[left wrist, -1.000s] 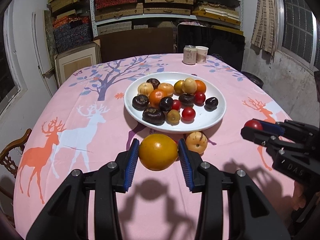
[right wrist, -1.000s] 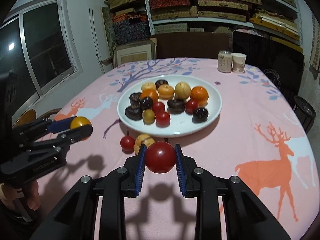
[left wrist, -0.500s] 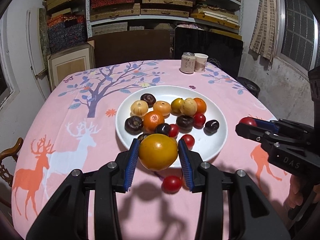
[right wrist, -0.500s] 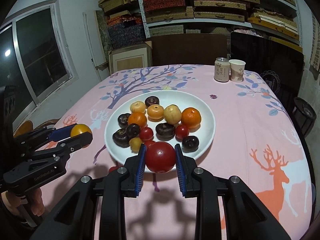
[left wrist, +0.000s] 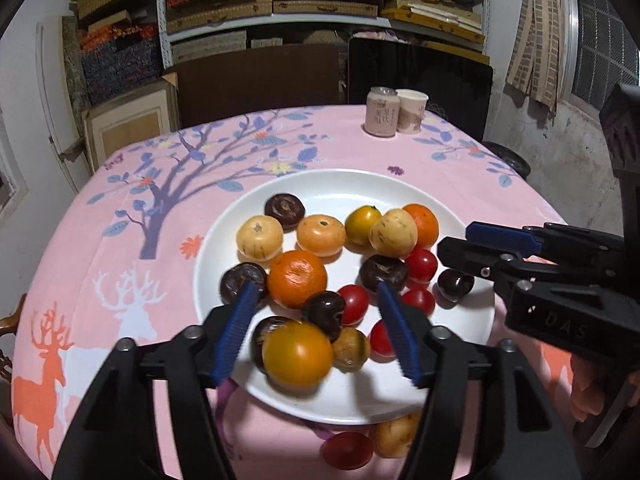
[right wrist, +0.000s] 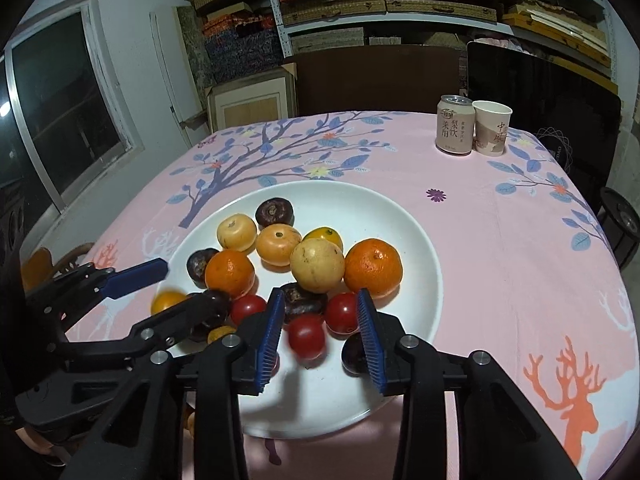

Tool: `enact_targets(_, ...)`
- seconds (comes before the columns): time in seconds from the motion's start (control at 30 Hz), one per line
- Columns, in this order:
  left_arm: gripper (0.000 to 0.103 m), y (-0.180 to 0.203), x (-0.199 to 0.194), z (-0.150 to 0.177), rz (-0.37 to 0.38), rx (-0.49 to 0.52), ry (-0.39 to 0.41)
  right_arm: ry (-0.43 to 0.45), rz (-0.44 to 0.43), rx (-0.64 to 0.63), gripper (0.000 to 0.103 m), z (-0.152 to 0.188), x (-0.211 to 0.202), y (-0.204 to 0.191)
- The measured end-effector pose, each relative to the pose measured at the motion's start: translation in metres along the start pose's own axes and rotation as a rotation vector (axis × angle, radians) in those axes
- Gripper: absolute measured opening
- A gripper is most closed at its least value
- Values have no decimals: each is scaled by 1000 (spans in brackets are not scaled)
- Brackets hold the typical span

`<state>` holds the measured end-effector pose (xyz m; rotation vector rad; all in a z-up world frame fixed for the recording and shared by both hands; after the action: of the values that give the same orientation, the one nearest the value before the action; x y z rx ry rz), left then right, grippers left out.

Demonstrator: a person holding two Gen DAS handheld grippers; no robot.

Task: Organize fruits
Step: 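Carry the red and yellow tomatoes onto the white plate and release them, then grasp a striped yellow pear with the right gripper while the left grasps a red tomato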

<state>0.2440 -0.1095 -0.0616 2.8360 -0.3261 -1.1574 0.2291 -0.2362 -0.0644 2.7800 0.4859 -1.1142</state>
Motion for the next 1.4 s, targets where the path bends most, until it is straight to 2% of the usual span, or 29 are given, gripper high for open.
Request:
enact_targets(0.17,72,-17,-28,5,7,-31,26,1,5,12,39,14,-19,-2)
enact_targets(0.27,75,-34,-46,18,1,-54,23,-14,6,-16,41,34,-31,-17)
enact_targets(0.37,80,-46,-58,41,-19,-50,6,-42,-28,-43,41,58,-37,-42)
enact_targets(0.53,80,-60,-60,83,-64,-36,-48,-80,-60,-60,42,80,-30,-76)
enact_targets(0.73,80,-64,-66,97,-63,-37,-58,-111,-70,-83,42,78,-11,-94)
enact_targets(0.83,80,-64,-68,98,-57,-42,-62,-126,-79,-75,41,77,-1,-94)
enact_targets(0.9,80,-61,-67,98,-60,-34,-62,-115,-103,-71,36,78,-1,-95)
enact_targets(1.03,80,-48,-64,97,-53,-5,-68,-78,-85,-84,35,82,-16,-93)
enact_targets(1.2,80,-11,-55,94,-34,69,-67,33,-17,-7,35,93,-56,-59)
enact_targets(1.3,80,7,-39,96,-48,107,-80,25,22,51,35,105,-56,-36)
enact_targets(1.4,80,16,-24,99,-36,101,-117,19,37,43,28,111,-56,-33)
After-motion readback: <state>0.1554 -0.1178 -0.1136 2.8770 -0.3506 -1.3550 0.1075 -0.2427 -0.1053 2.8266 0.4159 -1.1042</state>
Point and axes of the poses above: each gripper's, at about its wrist camera, not at the fingertips, and x roughly the way its jaws point, y to its right, z to its underside, the point moved 4 cm from there along x, roughly the way its jaws point, and after that the axes turned 13 degrees about -x, right-handed, at the moved point
